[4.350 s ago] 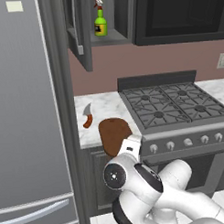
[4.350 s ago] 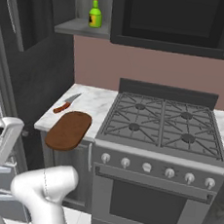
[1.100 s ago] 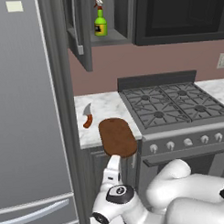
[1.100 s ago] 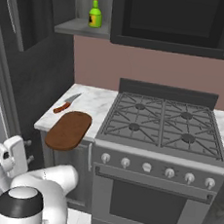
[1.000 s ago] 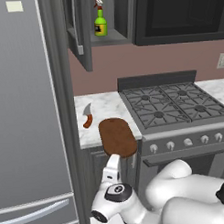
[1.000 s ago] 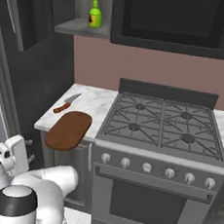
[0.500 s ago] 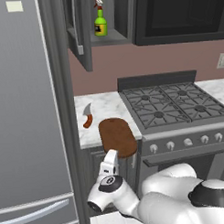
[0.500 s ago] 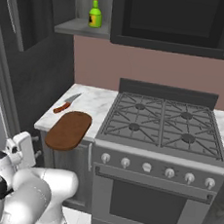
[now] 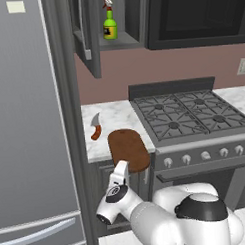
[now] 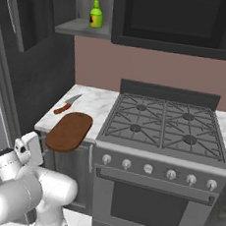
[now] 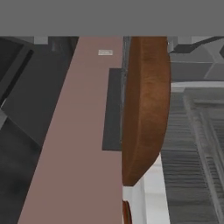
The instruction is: Move the cutting board and knife to the sink. Then move spray from the cabinet to the counter.
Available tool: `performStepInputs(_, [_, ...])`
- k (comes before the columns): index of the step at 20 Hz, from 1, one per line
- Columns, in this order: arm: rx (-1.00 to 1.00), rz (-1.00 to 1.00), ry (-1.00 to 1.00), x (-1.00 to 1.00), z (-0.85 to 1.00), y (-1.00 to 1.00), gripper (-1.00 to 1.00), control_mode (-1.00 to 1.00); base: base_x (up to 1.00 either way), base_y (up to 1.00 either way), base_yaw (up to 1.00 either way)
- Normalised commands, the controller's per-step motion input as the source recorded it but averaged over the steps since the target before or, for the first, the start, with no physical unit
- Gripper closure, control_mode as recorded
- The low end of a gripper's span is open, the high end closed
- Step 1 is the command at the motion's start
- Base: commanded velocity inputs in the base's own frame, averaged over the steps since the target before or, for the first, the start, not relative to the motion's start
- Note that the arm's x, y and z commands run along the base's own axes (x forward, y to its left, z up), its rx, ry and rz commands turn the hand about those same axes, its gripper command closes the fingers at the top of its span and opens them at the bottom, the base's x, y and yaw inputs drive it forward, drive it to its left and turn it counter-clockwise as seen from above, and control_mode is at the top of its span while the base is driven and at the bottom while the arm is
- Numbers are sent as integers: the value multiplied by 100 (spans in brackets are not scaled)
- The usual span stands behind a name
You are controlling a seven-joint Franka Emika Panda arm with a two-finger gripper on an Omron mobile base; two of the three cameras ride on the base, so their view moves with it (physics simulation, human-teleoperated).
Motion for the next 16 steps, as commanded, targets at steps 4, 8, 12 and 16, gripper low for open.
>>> performStepInputs(4, [0,2,1,28,-7,-14,-100,-100,0,0,0])
performStepInputs(8, [0,1,1,20,-4,-7,-100,-100,0,0,0])
performStepInputs(12, [0,0,1,5,-2,-1,-100,-100,0,0,0])
performStepInputs(16, [0,0,0,0,0,0,-100,-100,0,0,0])
